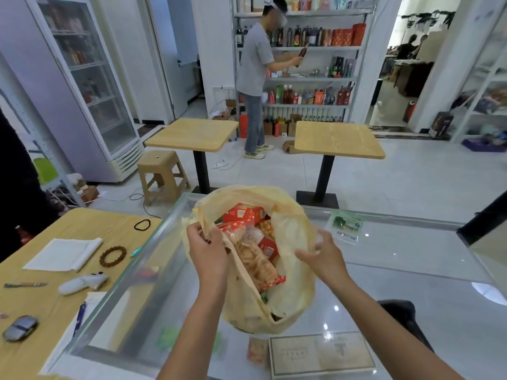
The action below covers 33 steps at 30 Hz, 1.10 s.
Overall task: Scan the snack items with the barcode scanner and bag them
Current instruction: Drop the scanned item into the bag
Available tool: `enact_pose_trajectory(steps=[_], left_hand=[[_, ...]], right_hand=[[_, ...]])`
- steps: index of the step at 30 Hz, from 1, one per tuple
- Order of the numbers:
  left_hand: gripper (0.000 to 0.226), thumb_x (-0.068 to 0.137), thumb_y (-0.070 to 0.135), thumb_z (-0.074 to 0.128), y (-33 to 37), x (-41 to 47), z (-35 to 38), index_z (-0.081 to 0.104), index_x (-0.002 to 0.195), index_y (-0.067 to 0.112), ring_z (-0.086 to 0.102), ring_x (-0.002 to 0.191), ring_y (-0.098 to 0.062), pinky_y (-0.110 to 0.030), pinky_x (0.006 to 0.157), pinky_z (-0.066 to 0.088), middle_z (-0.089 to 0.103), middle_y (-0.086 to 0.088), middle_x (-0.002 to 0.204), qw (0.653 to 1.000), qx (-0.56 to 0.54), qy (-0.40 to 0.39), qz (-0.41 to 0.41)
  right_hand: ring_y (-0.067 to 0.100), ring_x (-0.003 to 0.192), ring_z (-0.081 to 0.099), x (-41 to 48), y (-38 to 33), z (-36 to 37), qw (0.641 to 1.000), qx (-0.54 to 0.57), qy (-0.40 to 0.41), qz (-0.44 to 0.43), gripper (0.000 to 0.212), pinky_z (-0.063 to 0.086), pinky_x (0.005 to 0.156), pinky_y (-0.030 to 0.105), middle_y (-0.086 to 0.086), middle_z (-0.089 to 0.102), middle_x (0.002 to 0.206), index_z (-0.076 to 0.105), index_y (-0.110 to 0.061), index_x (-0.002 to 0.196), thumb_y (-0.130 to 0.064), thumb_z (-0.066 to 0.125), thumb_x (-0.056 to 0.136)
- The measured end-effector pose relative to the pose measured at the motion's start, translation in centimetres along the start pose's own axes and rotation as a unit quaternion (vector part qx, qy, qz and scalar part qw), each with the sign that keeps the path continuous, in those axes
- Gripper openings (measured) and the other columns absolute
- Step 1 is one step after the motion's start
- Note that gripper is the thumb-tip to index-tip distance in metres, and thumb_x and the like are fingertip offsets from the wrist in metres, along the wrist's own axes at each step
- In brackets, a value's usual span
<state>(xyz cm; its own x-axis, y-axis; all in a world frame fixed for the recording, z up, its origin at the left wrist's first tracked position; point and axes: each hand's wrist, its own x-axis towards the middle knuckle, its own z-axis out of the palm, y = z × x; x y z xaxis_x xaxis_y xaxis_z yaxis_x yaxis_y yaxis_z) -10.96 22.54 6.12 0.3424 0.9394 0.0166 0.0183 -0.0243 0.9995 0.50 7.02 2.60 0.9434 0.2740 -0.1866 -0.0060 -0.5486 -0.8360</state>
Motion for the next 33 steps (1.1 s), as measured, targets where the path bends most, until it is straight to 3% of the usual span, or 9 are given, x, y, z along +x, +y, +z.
enact_pose_trajectory(steps=[2, 4, 9, 13, 18, 24, 28, 31, 33], left_hand=[[0.012, 0.095, 0.016, 0.047, 0.0, -0.1, 0.3, 0.045, 0.107, 0.019, 0.054, 0.082, -0.013, -0.027, 0.066, 0.042, 0.056, 0.001, 0.094, 1.000, -0.013, 0.006, 0.000], [0.015, 0.094, 0.015, 0.048, -0.1, -0.3, 0.5, 0.043, 0.107, 0.020, 0.056, 0.087, -0.018, -0.030, 0.070, 0.043, 0.058, -0.002, 0.099, 1.000, -0.024, 0.018, 0.005], [0.024, 0.094, 0.020, 0.054, -1.0, -2.0, 1.0, 0.039, 0.113, 0.020, 0.056, 0.085, -0.006, -0.028, 0.071, 0.046, 0.057, 0.000, 0.104, 0.999, -0.020, 0.020, 0.017], [0.040, 0.090, 0.029, 0.056, -2.5, -3.6, 1.4, 0.037, 0.124, 0.019, 0.053, 0.094, -0.017, -0.041, 0.083, 0.051, 0.043, -0.001, 0.113, 0.992, -0.004, 0.074, 0.101], [0.056, 0.088, 0.028, 0.051, -3.9, -6.5, 2.2, 0.034, 0.134, 0.002, 0.027, 0.121, -0.028, -0.020, 0.111, 0.013, 0.031, -0.018, 0.129, 0.921, 0.155, 0.138, 0.331], [0.040, 0.091, 0.023, 0.051, -6.2, -11.3, 6.2, 0.045, 0.129, 0.012, 0.041, 0.118, -0.028, -0.040, 0.101, 0.033, 0.039, -0.012, 0.129, 0.777, 0.275, -0.052, 0.564], [0.039, 0.089, 0.018, 0.055, -8.9, -14.1, 8.5, 0.049, 0.128, 0.014, 0.046, 0.117, -0.027, -0.038, 0.103, 0.036, 0.044, -0.009, 0.130, 0.717, 0.325, -0.193, 0.586], [0.037, 0.089, 0.022, 0.050, -11.3, -15.2, 10.2, 0.056, 0.125, 0.014, 0.048, 0.120, -0.023, -0.035, 0.102, 0.042, 0.047, -0.005, 0.135, 0.703, 0.385, -0.287, 0.525], [0.041, 0.090, 0.028, 0.043, -12.5, -15.4, 11.3, 0.058, 0.125, 0.014, 0.047, 0.125, -0.020, -0.033, 0.101, 0.045, 0.048, -0.003, 0.139, 0.691, 0.430, -0.340, 0.471]], right_hand=[[0.021, 0.076, 0.061, 0.6, 0.2, -2.1, 0.999, 0.034, 0.015, 0.003, 0.028, 0.056, 0.079, 0.043, 0.000, 0.061, 0.080, 0.067, -0.003, 0.107, -0.010, 0.070, 0.080], [0.018, 0.070, 0.057, 1.1, 0.6, -4.3, 0.996, 0.024, 0.080, -0.028, 0.012, 0.056, 0.079, 0.041, 0.000, 0.058, 0.073, 0.070, -0.010, 0.090, -0.008, 0.070, 0.079], [0.017, 0.075, 0.056, 0.4, 3.4, -6.0, 0.995, -0.029, 0.082, -0.041, 0.009, 0.051, 0.073, 0.035, -0.004, 0.056, 0.078, 0.067, -0.015, 0.087, -0.018, 0.072, 0.081], [0.012, 0.068, 0.057, 0.0, 4.4, -7.0, 0.996, 0.005, 0.024, -0.081, 0.014, 0.051, 0.066, 0.031, -0.004, 0.057, 0.078, 0.066, -0.020, 0.092, -0.024, 0.074, 0.082], [0.012, 0.080, 0.061, -1.0, 5.4, -9.2, 0.989, -0.047, 0.016, -0.137, 0.020, 0.051, 0.077, 0.031, -0.008, 0.064, 0.085, 0.062, -0.026, 0.103, -0.025, 0.070, 0.085], [0.021, 0.122, 0.039, -3.7, 10.6, -11.7, 0.973, -0.143, 0.142, -0.110, 0.053, 0.040, 0.093, 0.034, 0.001, 0.053, 0.124, 0.052, -0.017, 0.130, -0.033, 0.070, 0.083], [0.028, 0.128, 0.034, -5.7, 14.1, -12.0, 0.988, -0.127, 0.089, 0.015, 0.075, 0.036, 0.099, 0.038, 0.010, 0.046, 0.133, 0.042, -0.009, 0.137, -0.043, 0.073, 0.078], [0.025, 0.111, 0.055, -5.9, 16.1, -11.4, 0.990, -0.094, -0.004, 0.105, 0.068, 0.045, 0.088, 0.036, 0.008, 0.054, 0.122, 0.044, -0.010, 0.129, -0.046, 0.071, 0.078], [0.021, 0.074, 0.067, -5.7, 16.1, -11.7, 0.984, -0.016, -0.069, 0.161, 0.047, 0.052, 0.069, 0.033, 0.008, 0.068, 0.094, 0.050, -0.009, 0.112, -0.041, 0.068, 0.082]])
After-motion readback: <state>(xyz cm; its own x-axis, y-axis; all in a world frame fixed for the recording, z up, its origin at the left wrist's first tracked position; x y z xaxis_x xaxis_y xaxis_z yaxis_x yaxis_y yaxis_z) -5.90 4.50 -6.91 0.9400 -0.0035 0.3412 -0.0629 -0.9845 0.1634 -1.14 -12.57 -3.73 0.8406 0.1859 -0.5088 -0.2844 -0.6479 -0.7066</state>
